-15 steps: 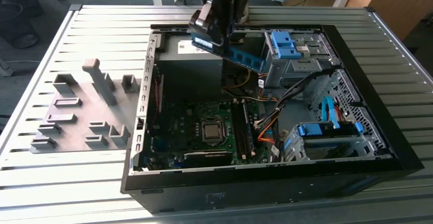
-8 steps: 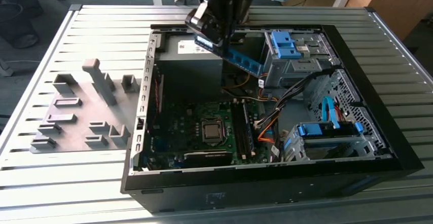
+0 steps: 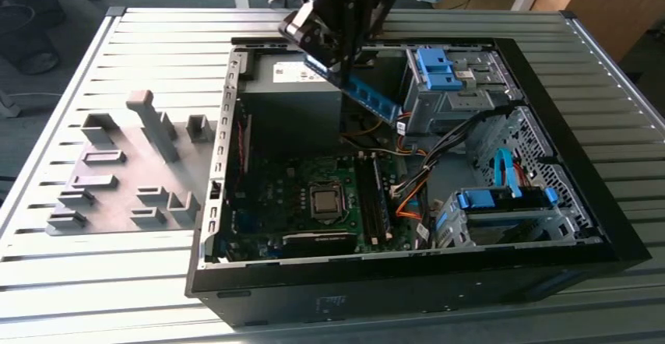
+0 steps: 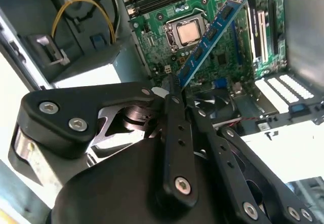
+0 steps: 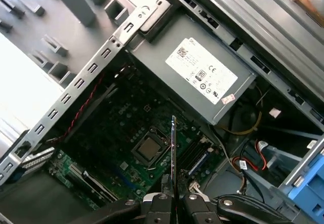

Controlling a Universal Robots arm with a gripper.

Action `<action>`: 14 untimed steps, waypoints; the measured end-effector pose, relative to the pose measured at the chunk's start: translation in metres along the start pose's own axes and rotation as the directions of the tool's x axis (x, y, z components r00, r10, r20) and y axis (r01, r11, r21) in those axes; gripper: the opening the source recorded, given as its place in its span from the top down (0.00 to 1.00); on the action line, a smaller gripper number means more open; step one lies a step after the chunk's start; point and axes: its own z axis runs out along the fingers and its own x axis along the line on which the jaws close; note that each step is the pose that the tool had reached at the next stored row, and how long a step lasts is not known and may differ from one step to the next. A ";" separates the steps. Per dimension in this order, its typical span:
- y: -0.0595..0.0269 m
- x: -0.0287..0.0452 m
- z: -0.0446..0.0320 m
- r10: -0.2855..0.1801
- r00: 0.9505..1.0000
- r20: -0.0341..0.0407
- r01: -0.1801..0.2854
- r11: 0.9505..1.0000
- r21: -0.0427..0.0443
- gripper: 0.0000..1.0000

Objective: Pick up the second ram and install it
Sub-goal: 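Insert the second ram into the second slot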

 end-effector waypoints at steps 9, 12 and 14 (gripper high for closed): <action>-0.0005 -0.0006 0.0013 0.092 0.996 0.002 -0.092 0.996 0.002 0.86; -0.0031 -0.0038 0.0017 0.097 0.995 0.001 -0.097 0.995 0.002 0.86; -0.0056 -0.0068 0.0023 0.098 0.995 0.001 -0.098 0.995 0.002 0.86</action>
